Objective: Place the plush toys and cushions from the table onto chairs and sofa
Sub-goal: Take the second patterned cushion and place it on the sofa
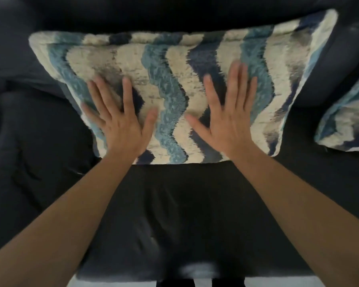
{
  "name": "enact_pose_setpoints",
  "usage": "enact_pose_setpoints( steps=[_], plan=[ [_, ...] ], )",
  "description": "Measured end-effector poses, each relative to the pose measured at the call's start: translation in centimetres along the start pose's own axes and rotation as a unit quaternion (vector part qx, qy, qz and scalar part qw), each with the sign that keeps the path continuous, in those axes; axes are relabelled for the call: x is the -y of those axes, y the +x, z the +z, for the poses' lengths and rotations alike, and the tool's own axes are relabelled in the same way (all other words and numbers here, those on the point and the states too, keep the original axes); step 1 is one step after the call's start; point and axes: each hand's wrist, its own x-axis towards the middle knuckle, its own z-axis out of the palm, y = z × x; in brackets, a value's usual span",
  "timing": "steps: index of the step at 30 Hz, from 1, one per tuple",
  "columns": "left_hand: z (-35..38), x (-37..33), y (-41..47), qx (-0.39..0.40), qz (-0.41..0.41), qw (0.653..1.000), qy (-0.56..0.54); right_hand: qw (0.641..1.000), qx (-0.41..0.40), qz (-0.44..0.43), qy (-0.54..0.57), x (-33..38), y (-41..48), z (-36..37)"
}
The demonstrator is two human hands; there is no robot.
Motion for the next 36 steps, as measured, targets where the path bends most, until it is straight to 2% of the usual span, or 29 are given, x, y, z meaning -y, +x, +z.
enact_pose_setpoints(
  steps=[3, 6, 8, 10, 12, 14, 18, 19, 24, 28, 30, 32, 36],
  plan=[
    [2.4, -0.7, 2.9, 0.017, -0.016, 1.000, 0.001, 0.999, 0.030, 0.001, -0.035, -0.6, 2.9, 3.1],
    [3.0, -0.7, 2.6, 0.009, -0.025, 1.000, 0.009, 0.999, -0.033, 0.031, -0.009, -0.5, 1.5, 3.4],
    [2.7, -0.2, 0.9, -0.031, -0.024, 0.999, 0.007, 0.991, -0.066, 0.111, 0.016, 0.1, -2.1, 2.6],
    [2.7, 0.2, -1.7, -0.046, -0.043, 0.998, -0.017, 0.975, 0.006, 0.222, -0.001, 0.2, -5.0, 2.5],
    [2.4, 0.1, -5.4, -0.023, -0.082, 0.995, -0.052, 0.959, 0.089, 0.270, -0.014, -0.1, -5.8, 3.9],
    [2.3, -0.1, -9.3, 0.019, -0.106, 0.990, -0.089, 0.955, 0.125, 0.269, -0.007, -0.7, -4.9, 5.3],
    [2.3, -1.0, -11.3, 0.028, -0.176, 0.970, -0.165, 0.969, 0.034, 0.244, 0.027, -1.2, -7.1, 4.5],
    [2.7, -1.1, -10.0, 0.027, -0.182, 0.967, -0.175, 0.967, 0.038, 0.250, 0.035, -1.4, -8.8, 4.3],
    [6.2, -0.7, -3.3, 0.099, -0.205, 0.951, -0.211, 0.924, 0.162, 0.334, 0.089, -1.5, -11.6, 5.5],
    [4.7, -0.6, -6.3, 0.066, -0.212, 0.948, -0.228, 0.915, 0.140, 0.358, 0.120, -1.2, -11.3, 4.6],
    [4.2, 0.0, -10.0, 0.077, -0.283, 0.925, -0.243, 0.882, 0.126, 0.422, 0.167, 0.3, -12.7, 3.6],
    [4.3, 0.2, -13.5, 0.131, -0.328, 0.894, -0.274, 0.854, 0.148, 0.457, 0.201, 1.9, -13.5, 3.4],
    [6.6, 0.5, -11.9, 0.199, -0.269, 0.905, -0.262, 0.859, 0.213, 0.435, 0.167, 0.1, -11.3, 5.9]
  ],
)
